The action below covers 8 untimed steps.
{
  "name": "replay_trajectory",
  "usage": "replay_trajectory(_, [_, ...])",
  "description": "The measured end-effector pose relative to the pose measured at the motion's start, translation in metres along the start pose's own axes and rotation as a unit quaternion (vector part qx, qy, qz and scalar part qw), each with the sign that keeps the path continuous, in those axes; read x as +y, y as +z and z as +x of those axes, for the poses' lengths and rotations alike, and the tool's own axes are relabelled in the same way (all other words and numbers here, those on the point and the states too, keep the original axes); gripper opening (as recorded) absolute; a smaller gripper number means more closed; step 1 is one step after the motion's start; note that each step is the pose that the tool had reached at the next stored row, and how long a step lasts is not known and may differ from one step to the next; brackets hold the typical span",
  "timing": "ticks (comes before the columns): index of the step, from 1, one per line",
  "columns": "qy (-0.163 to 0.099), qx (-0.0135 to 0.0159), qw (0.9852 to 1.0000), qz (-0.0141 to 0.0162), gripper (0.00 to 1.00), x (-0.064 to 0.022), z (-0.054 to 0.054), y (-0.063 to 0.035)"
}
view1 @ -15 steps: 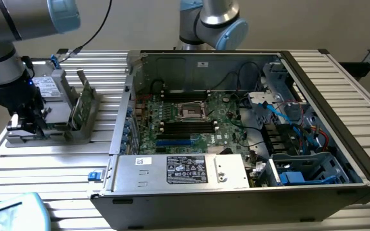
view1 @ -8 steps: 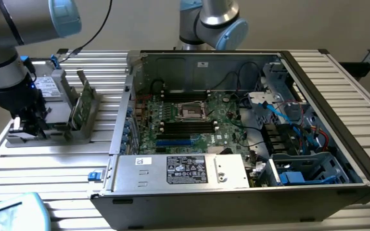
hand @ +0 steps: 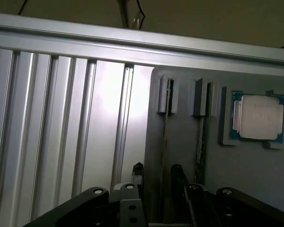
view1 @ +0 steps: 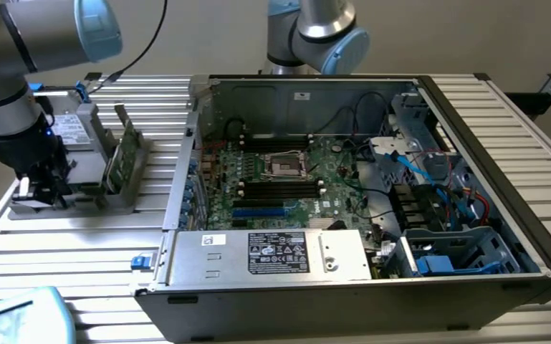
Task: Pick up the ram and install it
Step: 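Pick up the ram and move it above insertion slot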
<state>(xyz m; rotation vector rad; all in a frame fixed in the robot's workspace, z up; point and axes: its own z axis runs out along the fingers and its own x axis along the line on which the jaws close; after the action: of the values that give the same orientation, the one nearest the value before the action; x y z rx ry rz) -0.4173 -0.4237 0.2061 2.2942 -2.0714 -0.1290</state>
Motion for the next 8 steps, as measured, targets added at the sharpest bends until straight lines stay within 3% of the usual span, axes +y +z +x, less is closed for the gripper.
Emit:
replay_trajectory(5, [0.003, -0.0041, 1.0, -0.0017, 0.37, -0.0005, 0.0002, 0.005])
replay_trajectory(8, [0.004, -0.0101, 0.9999, -0.002, 0.37, -0.0004, 0.0002, 0.007])
